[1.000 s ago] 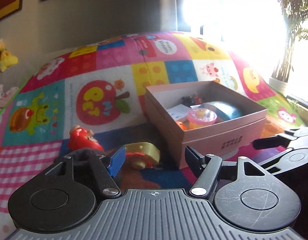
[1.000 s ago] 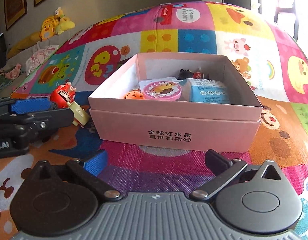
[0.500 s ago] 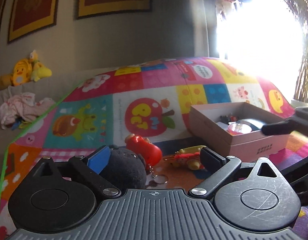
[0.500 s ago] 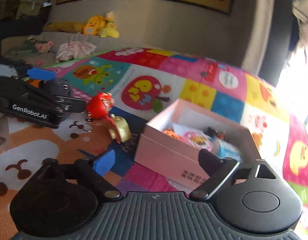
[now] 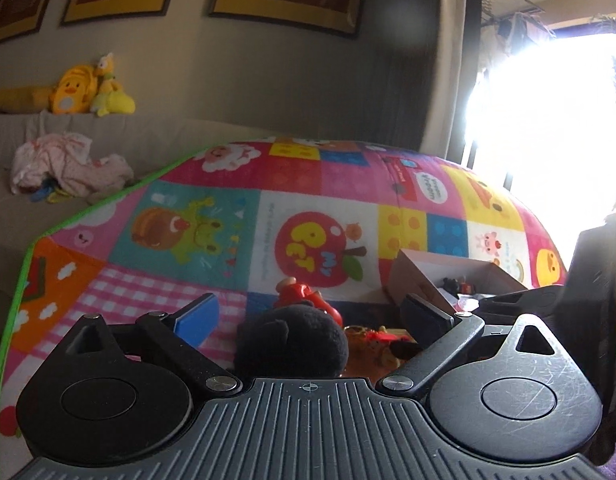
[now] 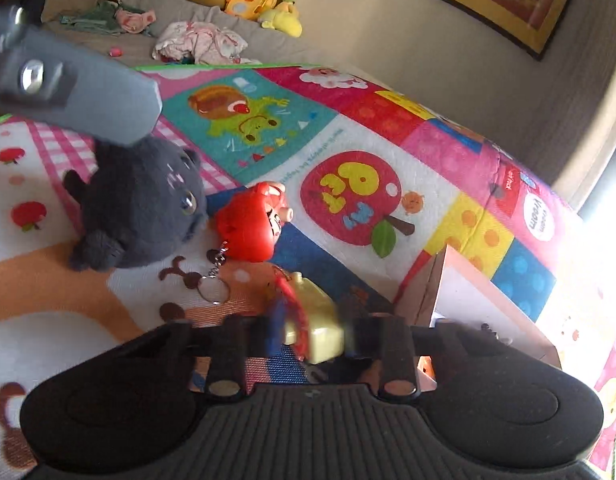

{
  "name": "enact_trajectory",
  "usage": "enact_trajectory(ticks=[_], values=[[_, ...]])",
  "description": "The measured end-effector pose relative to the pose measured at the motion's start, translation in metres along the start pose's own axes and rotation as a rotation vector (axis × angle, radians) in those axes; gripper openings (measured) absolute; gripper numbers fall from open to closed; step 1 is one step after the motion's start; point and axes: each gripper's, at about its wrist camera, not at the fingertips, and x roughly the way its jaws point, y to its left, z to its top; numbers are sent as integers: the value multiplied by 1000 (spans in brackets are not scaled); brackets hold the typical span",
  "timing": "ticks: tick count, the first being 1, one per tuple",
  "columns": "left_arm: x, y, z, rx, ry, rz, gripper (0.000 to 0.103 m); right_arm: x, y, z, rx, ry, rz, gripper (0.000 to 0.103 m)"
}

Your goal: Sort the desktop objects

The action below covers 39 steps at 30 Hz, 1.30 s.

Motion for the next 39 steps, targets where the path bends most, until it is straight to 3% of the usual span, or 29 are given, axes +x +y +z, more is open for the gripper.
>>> enact_trajectory(ticks=[3,8,9,11,14,15,18,20,23,26,29,33,37,39], values=[[-1,-5,0,9,5,-23,101,-34,-24,-6,137,17,143,21],[3,-23,-7,36,41,-92,101,-64,-84,-36,430,143,364,21],[4,-28,-9,45,50,-107,101,-67,-96,-43,468,156,351,21],[7,-40,-12,71,75,-135,101,-76,-111,-54,481,144,237,27],[14,-59,-16,104,120,-187,101,-89,-127,-65,480,68,33,55],[17,-66,-17,110,138,-221,101,-93,-132,-68,478,38,-41,60],[34,-91,-18,143,201,-355,102,-96,-155,-81,547,0,-215,60],[54,-111,-21,196,235,-369,102,-96,-170,-89,599,3,-290,63],[89,-131,-22,231,274,-313,102,-104,-186,-105,659,-5,-326,68],[114,-138,-21,192,325,-328,102,-115,-192,-120,658,-29,-369,81],[124,-150,-19,191,317,-359,103,-122,-196,-136,661,-35,-410,86],[136,-167,-15,215,291,-382,103,-115,-190,-160,705,16,-361,89],[141,-175,-14,233,286,-388,103,-105,-191,-176,737,51,-368,89],[134,-170,-13,228,268,-401,103,-99,-204,-184,797,74,-330,96]])
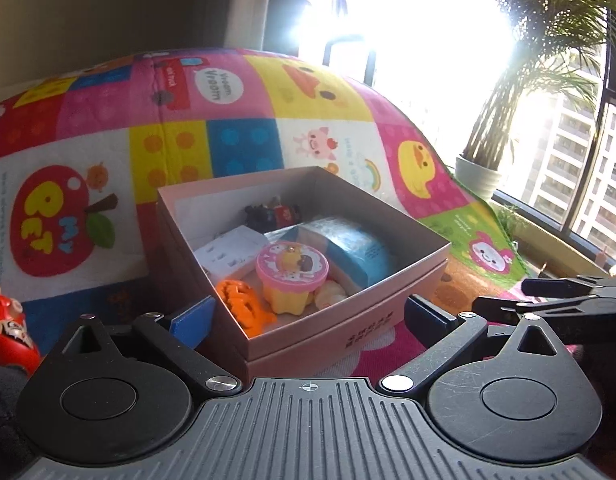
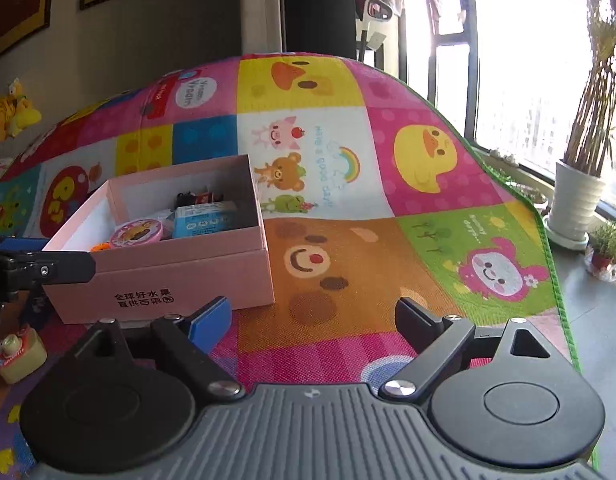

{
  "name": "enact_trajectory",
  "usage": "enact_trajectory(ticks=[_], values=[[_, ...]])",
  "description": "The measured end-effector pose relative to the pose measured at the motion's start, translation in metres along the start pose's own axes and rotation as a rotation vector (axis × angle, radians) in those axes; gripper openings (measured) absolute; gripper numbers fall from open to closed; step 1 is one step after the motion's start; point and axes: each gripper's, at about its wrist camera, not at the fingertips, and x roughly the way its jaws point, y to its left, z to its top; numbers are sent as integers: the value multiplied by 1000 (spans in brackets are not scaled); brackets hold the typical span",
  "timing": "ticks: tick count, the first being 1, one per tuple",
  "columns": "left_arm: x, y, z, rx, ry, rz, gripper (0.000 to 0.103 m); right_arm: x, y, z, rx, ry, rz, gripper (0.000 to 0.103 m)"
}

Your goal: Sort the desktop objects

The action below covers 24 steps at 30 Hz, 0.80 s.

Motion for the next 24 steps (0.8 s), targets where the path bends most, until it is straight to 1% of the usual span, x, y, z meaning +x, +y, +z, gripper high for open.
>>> enact_trajectory(ticks=[1,2,4,5,7,8,10,13,15,17,18,19,20,21,23,24], values=[[-5,2,-2,-2,-10,4,103,6,-7,1,31,25,25,97],[-11,4,-4,-5,-19,10,103,15,-14,1,69,68,67,99],[-23,11,-9,-24,-35,20,103,32,-24,1,125,175,171,100],[-28,16,-12,-42,-44,27,103,38,-28,1,143,206,211,103],[-39,25,-18,-84,-62,44,103,46,-38,0,217,232,270,103],[-43,30,-21,-103,-69,55,103,47,-44,-1,255,230,280,103],[-53,38,-27,-130,-80,73,103,44,-48,-2,286,216,263,103],[-65,48,-32,-167,-100,89,103,44,-38,-1,241,221,229,103],[-70,53,-36,-190,-118,97,103,46,-27,0,186,238,208,103],[-74,57,-40,-206,-135,121,103,48,-16,1,119,247,183,103],[-76,58,-42,-206,-136,131,103,46,-9,1,81,238,153,103],[-79,58,-44,-201,-131,142,103,39,-1,1,43,209,120,103],[-82,58,-47,-191,-127,156,103,30,8,1,5,160,97,103],[-86,59,-50,-174,-124,172,103,18,16,0,-19,120,109,103],[-91,60,-57,-130,-109,201,103,-3,39,3,-60,103,224,103],[-94,60,-62,-109,-108,217,103,-14,55,7,-101,83,269,103]])
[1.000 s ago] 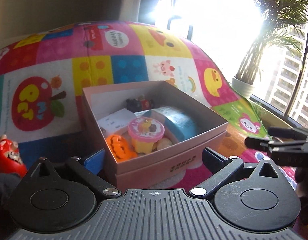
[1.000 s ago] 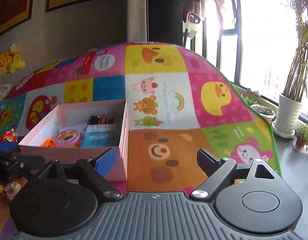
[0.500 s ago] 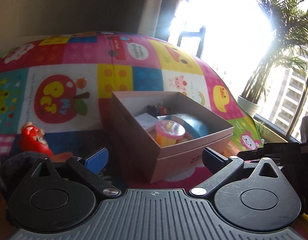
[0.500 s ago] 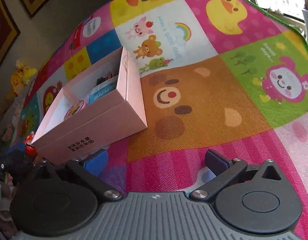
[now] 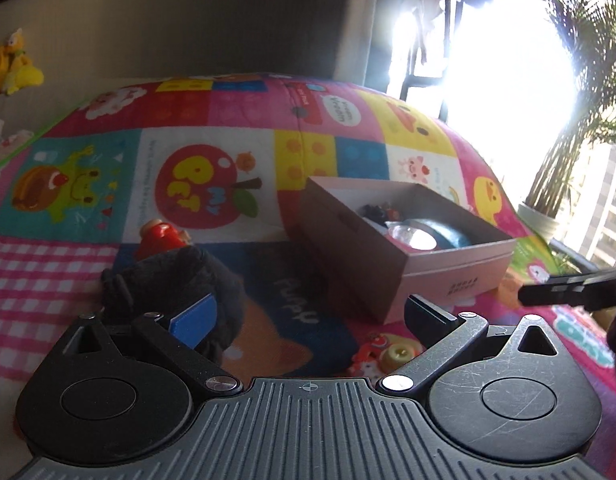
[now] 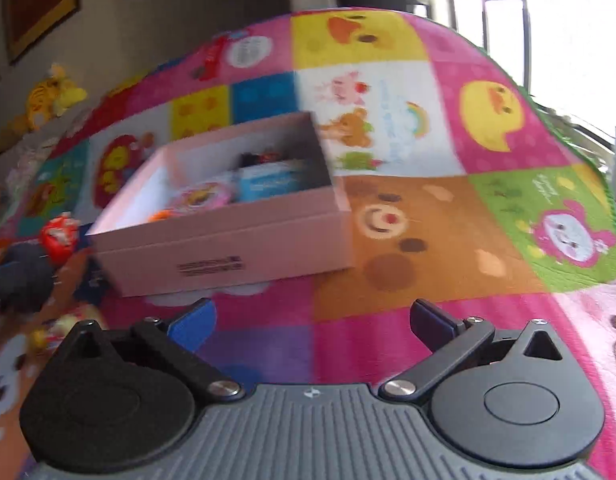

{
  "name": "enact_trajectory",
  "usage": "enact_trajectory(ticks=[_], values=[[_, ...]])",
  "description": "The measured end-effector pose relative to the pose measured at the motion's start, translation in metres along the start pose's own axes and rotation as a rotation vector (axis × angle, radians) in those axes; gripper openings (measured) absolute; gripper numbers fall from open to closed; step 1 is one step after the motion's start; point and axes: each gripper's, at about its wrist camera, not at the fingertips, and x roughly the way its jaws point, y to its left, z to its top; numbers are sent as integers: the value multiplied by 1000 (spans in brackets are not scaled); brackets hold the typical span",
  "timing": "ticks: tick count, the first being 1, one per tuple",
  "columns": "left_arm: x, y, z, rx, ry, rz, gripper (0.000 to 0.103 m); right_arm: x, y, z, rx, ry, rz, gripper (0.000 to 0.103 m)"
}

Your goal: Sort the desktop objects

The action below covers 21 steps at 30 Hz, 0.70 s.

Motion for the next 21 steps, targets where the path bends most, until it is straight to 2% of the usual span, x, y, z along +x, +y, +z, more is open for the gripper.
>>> enact_trajectory(ticks=[2,4,5,6,7,8,9,12,16,21], values=[[-6,3,-8,25,-12,20,103,-11,46,17,-146,-70,23,103],[-11,10,-8,-1,-29,21,103,-11,85,37,-277,-129,27,101],[-12,13,-9,-11,-26,37,103,-7,102,47,-332,-132,43,91],[-13,17,-9,-31,-16,49,103,1,118,58,-375,-110,60,75],[-14,23,-10,-52,-10,54,103,11,133,67,-398,-78,79,67],[-16,29,-12,-77,-6,56,103,23,146,74,-409,-42,101,52],[-18,37,-14,-113,-3,54,103,34,157,79,-415,-10,116,47],[-25,66,-17,-238,-8,48,103,68,184,85,-420,52,94,47],[-31,93,-22,-373,-1,30,103,100,199,78,-411,106,44,47],[-37,91,-22,-358,-26,44,103,133,226,63,-493,115,-96,46]])
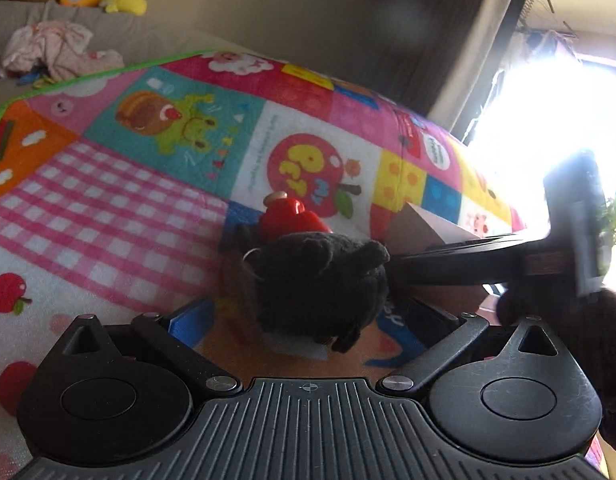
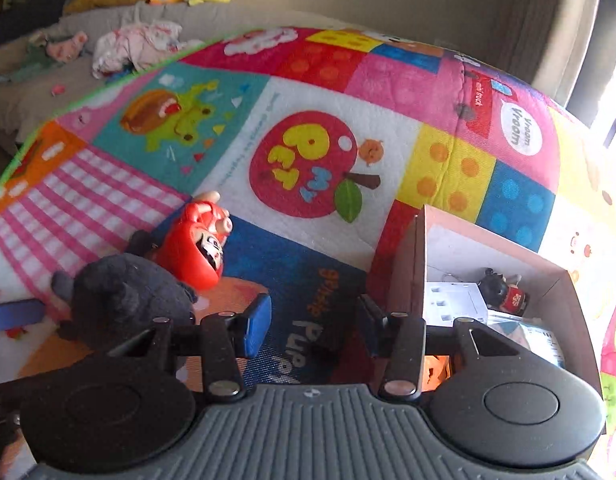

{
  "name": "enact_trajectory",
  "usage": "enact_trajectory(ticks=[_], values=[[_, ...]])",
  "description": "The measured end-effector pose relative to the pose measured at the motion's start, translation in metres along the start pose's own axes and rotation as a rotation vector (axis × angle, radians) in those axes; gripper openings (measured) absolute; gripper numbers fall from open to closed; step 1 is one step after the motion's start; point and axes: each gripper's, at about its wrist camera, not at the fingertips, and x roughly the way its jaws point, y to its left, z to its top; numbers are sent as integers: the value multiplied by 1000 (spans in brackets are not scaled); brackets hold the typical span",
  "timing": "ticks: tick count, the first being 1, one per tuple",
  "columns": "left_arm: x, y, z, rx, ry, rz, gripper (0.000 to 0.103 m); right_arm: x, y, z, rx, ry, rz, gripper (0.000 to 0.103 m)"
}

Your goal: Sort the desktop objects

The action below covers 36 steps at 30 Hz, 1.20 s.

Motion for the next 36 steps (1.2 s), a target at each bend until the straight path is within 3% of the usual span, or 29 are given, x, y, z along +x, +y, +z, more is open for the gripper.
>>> enact_trajectory(ticks=[3,6,9,11,17,19,22,25,31,36], values=[[-1,-1,0,6,-5,-4,103,22,10,1,-29,34,-96,42],[-1,3,0,-19,-12,-8,103,40,13,1,-29,90,-123,42],[-1,7,1,-51,-6,9,103,44,17,-3,-63,70,-165,41],[0,5,1,-31,8,48,103,39,15,-6,-56,72,-142,40],[-10,-15,-2,197,-18,161,103,-4,9,-38,-90,32,-19,36],[-13,-16,-2,202,-24,135,103,-19,7,-50,-99,21,16,36],[-13,-23,-4,166,53,22,103,-35,0,-65,-62,26,58,36],[-11,-44,-15,189,103,1,103,-57,-13,-77,-43,-22,69,33],[23,-87,-34,324,202,82,103,-95,-48,-105,25,-150,39,33],[53,-101,-38,377,253,234,103,-89,-64,-117,93,-131,14,36]])
